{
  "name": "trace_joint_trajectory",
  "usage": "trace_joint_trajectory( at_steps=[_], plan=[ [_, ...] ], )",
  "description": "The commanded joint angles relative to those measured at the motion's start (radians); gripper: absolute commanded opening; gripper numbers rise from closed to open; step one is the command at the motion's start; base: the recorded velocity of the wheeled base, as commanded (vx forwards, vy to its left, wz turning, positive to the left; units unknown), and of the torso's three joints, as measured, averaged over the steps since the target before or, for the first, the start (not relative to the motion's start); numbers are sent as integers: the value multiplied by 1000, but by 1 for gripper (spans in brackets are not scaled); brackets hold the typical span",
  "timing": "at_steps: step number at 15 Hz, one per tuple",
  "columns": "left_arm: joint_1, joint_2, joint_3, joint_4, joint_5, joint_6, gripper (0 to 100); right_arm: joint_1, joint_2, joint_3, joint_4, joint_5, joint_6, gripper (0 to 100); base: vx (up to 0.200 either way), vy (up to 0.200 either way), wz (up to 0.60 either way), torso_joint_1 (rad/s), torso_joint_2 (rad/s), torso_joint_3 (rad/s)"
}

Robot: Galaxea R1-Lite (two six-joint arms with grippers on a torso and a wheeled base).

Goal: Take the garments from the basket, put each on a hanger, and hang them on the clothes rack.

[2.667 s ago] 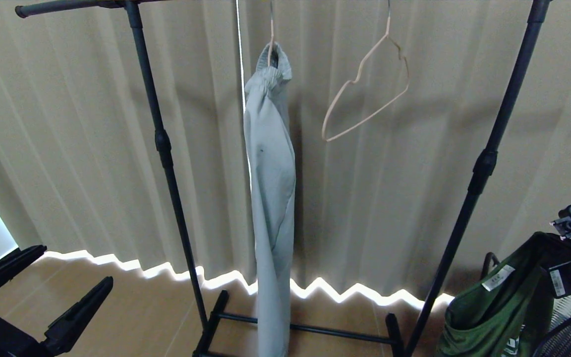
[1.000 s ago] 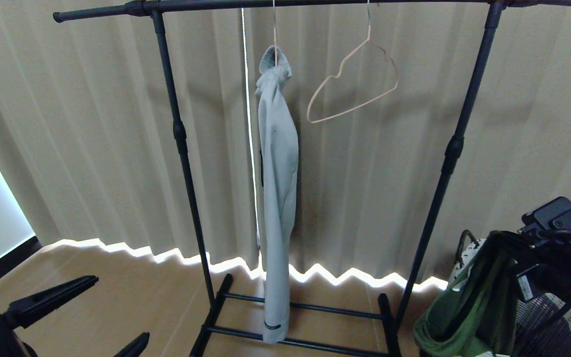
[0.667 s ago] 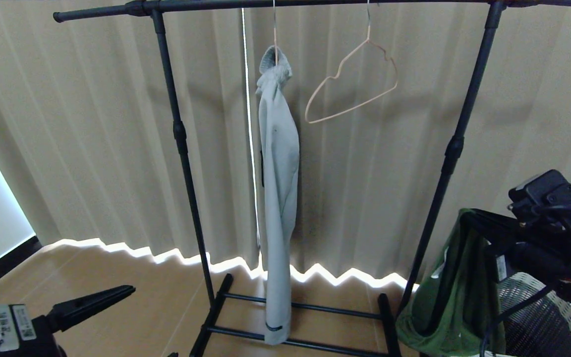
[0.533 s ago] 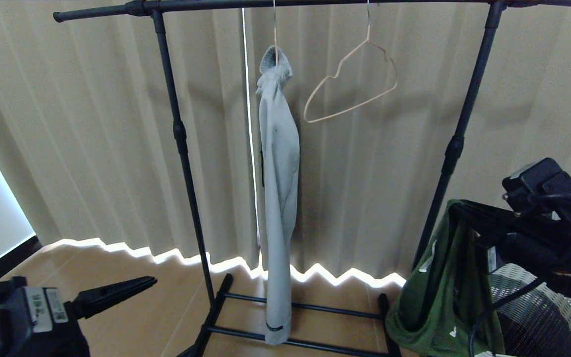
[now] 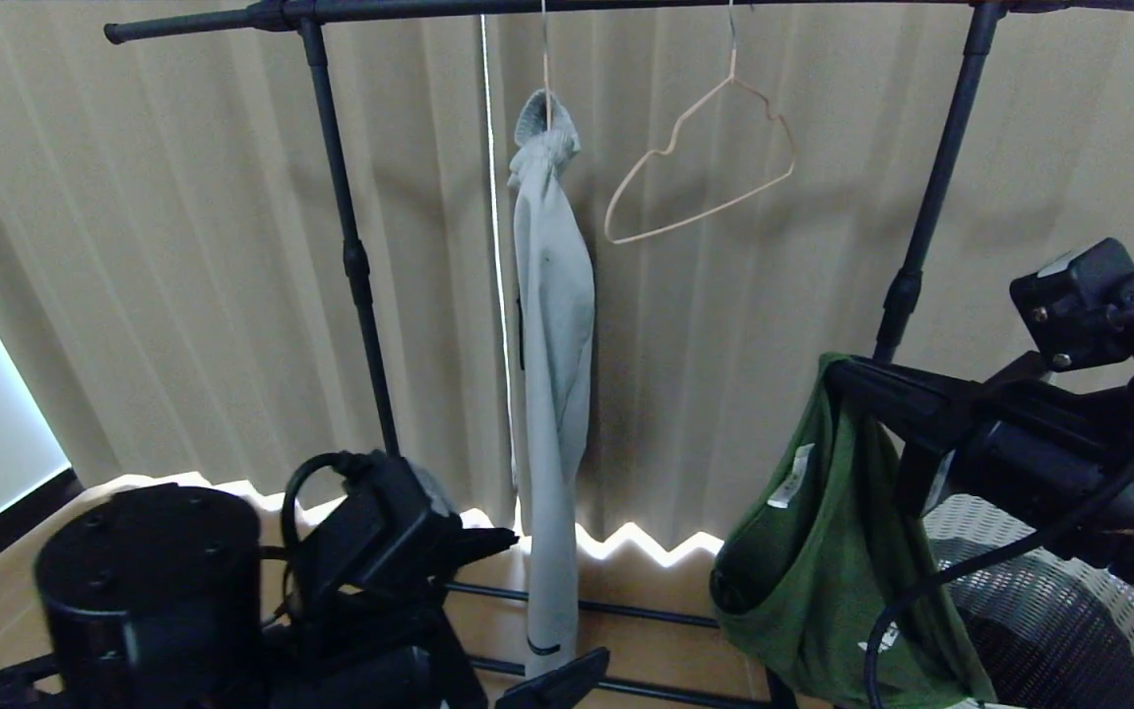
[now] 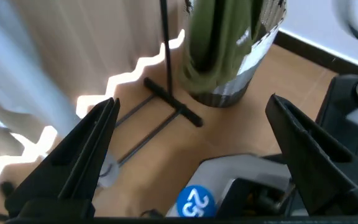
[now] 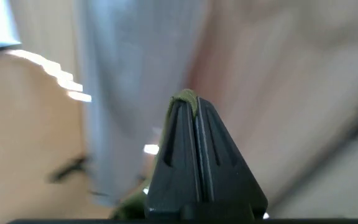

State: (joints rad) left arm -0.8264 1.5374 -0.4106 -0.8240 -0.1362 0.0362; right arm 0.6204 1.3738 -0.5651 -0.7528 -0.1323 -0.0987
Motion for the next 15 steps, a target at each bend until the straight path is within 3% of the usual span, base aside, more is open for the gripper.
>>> trace_joint_trajectory(
  at_steps=[1,6,9,15],
  plan=[
    [-27,141,-77,-6,0,-30,100,50,-2,-15,1,31,30,0,0,0,0,0,0,0],
    [-39,267,-134,-95,-2,-56,100,130,-24,-27,-7,83,39,0,0,0,0,0,0,0],
    [-66,308,-135,-149,-2,-75,100,134,-48,-22,-8,117,57,0,0,0,0,0,0,0],
    [-88,386,-169,-156,43,-87,100,151,-101,-15,-10,166,90,0,0,0,0,0,0,0]
  ],
)
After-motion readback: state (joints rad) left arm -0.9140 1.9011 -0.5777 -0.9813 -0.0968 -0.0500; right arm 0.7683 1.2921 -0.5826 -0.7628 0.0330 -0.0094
